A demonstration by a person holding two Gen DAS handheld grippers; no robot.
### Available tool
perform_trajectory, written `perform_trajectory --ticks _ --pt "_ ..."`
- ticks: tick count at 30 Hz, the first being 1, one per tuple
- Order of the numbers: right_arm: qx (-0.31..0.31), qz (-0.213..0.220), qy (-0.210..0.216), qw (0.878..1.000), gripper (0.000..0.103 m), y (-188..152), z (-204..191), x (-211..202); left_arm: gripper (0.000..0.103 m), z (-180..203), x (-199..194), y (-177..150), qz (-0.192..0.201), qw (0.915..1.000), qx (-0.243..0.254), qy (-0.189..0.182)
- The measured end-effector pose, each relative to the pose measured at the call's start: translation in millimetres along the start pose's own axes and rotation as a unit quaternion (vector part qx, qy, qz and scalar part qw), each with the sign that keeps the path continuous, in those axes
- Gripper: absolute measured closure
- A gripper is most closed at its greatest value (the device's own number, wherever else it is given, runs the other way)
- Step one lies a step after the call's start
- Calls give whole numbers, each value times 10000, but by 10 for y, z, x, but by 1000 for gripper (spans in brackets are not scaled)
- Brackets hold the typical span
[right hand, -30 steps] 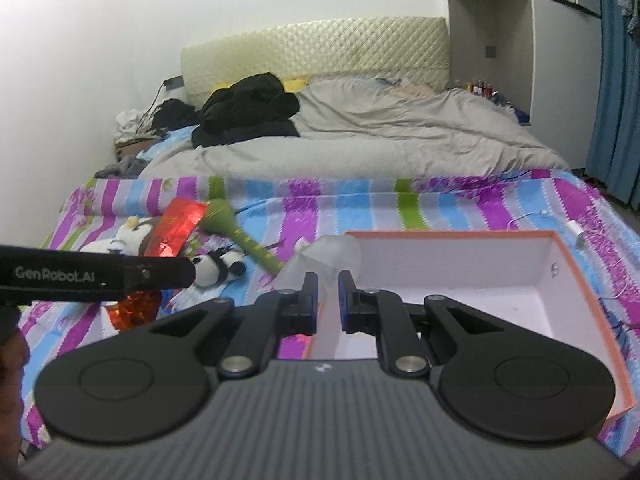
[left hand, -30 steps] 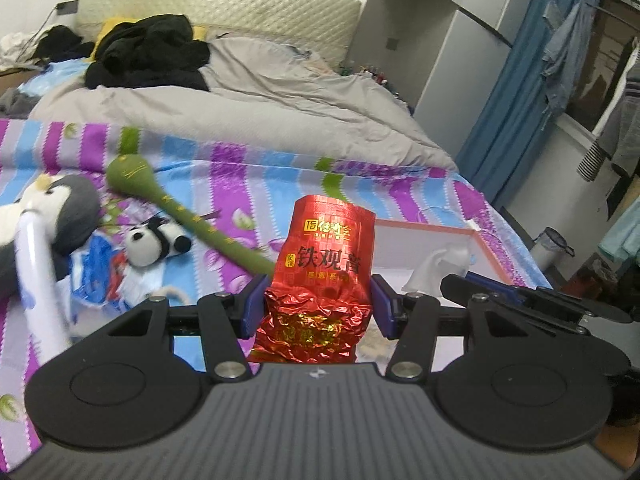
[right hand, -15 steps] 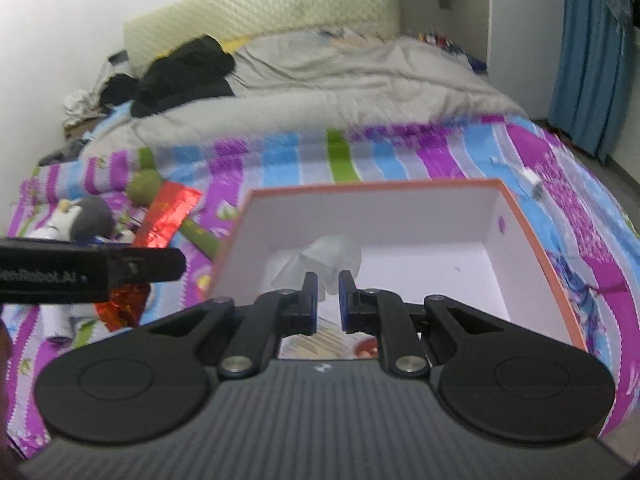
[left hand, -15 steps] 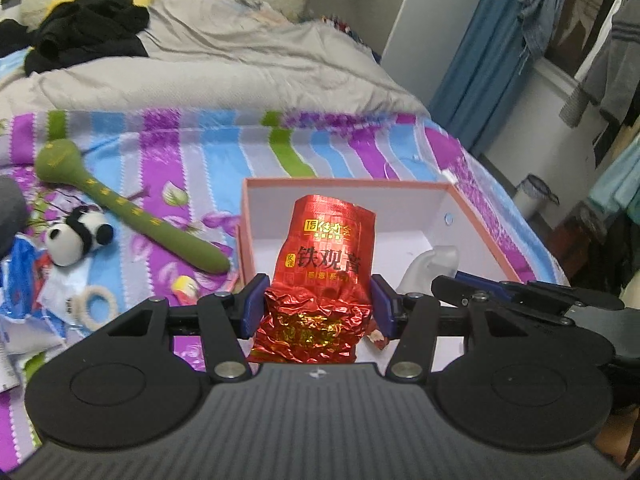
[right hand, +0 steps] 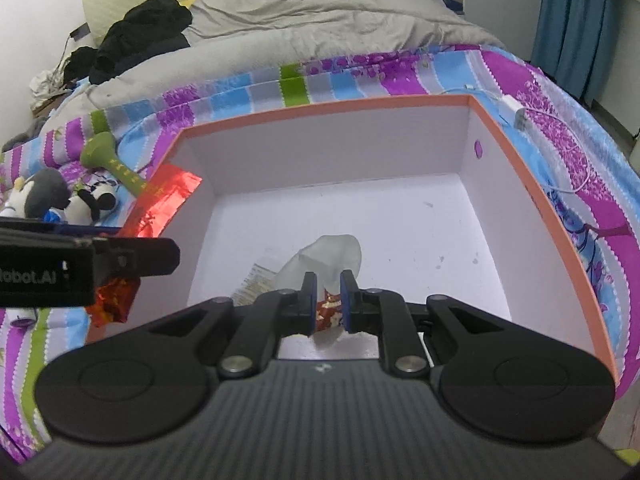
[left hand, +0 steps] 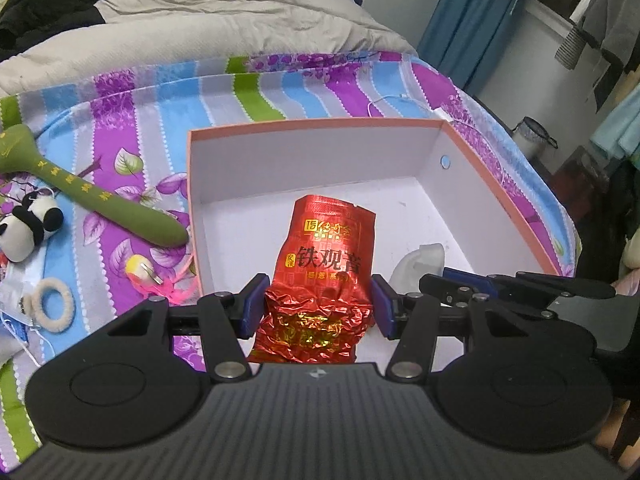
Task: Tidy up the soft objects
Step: 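Carry both items over the pink box and open both tools to drop them, then withdraw both tools from the pink box back toward the pile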
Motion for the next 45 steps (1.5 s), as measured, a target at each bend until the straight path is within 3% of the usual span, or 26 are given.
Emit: perform_trajectory --ticks 5,8,16,26,34,45 --pt "122 1 107 9999 85 -12 34 -4 37 13 24 -34 -19 10000 -10 12" --pt "152 64 99 9998 65 0 41 -57 36 4 -13 -32 8 10000 15 40" --pt "84 398 264 9988 65 67 -67 -379 36 17 -361 -27 358 9993 21 104" --pt "-36 1028 507 9934 65 108 -360 -978 36 -39 -1071 -111 984 9949 -32 221" --pt "-193 1300 672 9890 65 -32 -638 -1333 36 -177 -1561 -378 1292 9910 -168 315" --pt "-454 1339 928 9856 65 -346 -1060 -1575 36 -469 -2027 -839 1468 9873 -414 435"
Point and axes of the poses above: each gripper's, at about its wrist camera, not at the fingertips, and x roughly the way its jaws point, z to its right, y to its top, the point moved 9 cm from there along x, roughly the way its jaws point, and after that the axes turned 4 degrees about y, right-handed, at the moved point
